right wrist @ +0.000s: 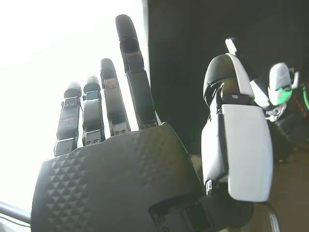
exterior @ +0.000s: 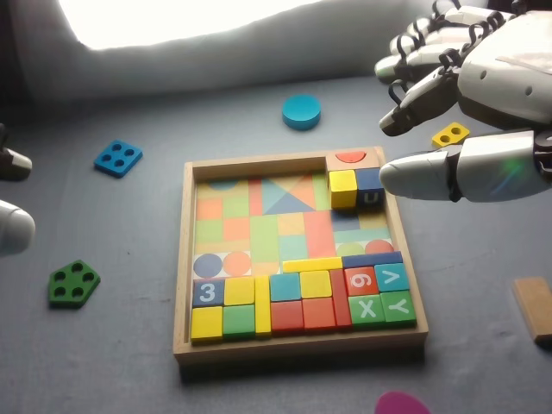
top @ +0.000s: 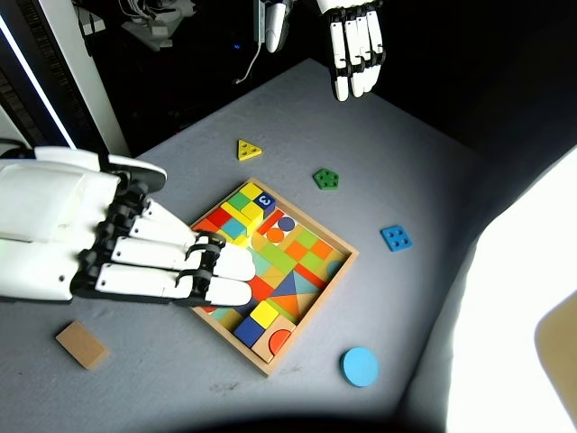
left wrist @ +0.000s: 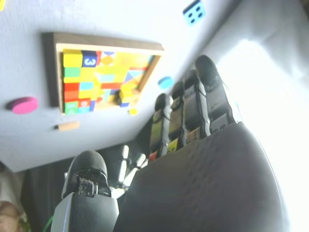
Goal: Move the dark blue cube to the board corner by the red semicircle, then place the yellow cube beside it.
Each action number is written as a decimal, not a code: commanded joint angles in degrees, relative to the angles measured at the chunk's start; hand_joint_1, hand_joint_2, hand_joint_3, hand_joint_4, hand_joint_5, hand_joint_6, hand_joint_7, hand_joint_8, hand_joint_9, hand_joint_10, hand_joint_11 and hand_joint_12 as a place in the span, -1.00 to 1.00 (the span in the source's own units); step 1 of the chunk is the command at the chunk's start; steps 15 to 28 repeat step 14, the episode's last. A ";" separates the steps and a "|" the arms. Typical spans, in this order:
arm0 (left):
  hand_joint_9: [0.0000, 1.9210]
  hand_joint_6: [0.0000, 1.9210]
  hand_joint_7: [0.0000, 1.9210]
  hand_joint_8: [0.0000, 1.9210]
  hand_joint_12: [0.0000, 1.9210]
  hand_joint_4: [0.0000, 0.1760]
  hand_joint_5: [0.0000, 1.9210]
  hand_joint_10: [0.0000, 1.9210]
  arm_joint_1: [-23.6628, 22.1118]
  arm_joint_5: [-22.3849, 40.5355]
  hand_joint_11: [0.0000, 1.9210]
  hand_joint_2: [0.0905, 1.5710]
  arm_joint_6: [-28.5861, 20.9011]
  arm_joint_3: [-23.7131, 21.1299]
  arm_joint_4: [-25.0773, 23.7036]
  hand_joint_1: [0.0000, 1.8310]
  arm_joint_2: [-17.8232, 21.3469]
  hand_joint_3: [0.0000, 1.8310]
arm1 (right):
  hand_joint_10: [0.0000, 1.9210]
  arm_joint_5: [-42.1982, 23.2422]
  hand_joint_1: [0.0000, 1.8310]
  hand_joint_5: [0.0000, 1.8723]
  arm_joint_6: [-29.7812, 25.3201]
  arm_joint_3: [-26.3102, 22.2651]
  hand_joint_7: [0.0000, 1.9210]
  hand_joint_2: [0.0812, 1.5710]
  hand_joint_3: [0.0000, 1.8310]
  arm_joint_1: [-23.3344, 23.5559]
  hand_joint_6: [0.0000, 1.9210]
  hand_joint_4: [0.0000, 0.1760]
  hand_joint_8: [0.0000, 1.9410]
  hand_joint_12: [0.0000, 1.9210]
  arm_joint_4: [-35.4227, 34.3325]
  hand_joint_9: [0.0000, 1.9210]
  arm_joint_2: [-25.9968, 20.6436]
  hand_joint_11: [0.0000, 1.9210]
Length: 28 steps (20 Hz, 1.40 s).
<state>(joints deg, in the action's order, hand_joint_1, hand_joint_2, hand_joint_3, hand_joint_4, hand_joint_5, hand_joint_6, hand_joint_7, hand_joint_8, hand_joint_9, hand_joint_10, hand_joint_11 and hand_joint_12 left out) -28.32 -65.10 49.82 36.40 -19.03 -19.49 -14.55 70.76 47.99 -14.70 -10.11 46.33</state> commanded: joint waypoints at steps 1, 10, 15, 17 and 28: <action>-0.26 -0.97 -0.27 -0.94 0.45 -1.00 -0.49 -0.78 -0.41 4.56 -0.78 0.53 0.01 -0.26 -0.84 -0.95 0.13 -1.00 | -0.80 -6.09 -1.00 -0.10 -0.08 0.08 -0.18 0.47 -1.00 1.09 -0.97 -1.00 -0.90 0.54 -0.11 -0.25 -0.28 -0.95; -0.18 -0.95 -0.08 0.00 0.86 -1.00 -0.06 0.49 -0.43 4.56 -0.41 0.62 0.01 -0.18 -0.84 -1.00 0.13 -1.00 | 0.50 -5.22 -0.82 0.06 -0.04 0.08 -0.09 0.45 -1.00 1.54 -0.73 -1.00 -0.33 1.00 -0.14 -0.39 -0.31 -0.65; -0.19 -0.95 -0.12 0.08 0.91 -1.00 -0.07 0.53 -0.42 4.56 -0.42 0.62 0.01 -0.14 -0.86 -0.98 0.13 -1.00 | 0.60 -5.30 -0.83 -0.03 -0.04 0.09 -0.18 0.46 -1.00 1.76 -0.57 -1.00 -0.10 1.00 -0.14 -0.45 -0.35 -0.68; -0.19 -0.95 -0.12 0.08 0.91 -1.00 -0.07 0.53 -0.42 4.56 -0.42 0.62 0.01 -0.14 -0.86 -0.98 0.13 -1.00 | 0.60 -5.30 -0.83 -0.03 -0.04 0.09 -0.18 0.46 -1.00 1.76 -0.57 -1.00 -0.10 1.00 -0.14 -0.45 -0.35 -0.68; -0.19 -0.95 -0.12 0.08 0.91 -1.00 -0.07 0.53 -0.42 4.56 -0.42 0.62 0.01 -0.14 -0.86 -0.98 0.13 -1.00 | 0.60 -5.30 -0.83 -0.03 -0.04 0.09 -0.18 0.46 -1.00 1.76 -0.57 -1.00 -0.10 1.00 -0.14 -0.45 -0.35 -0.68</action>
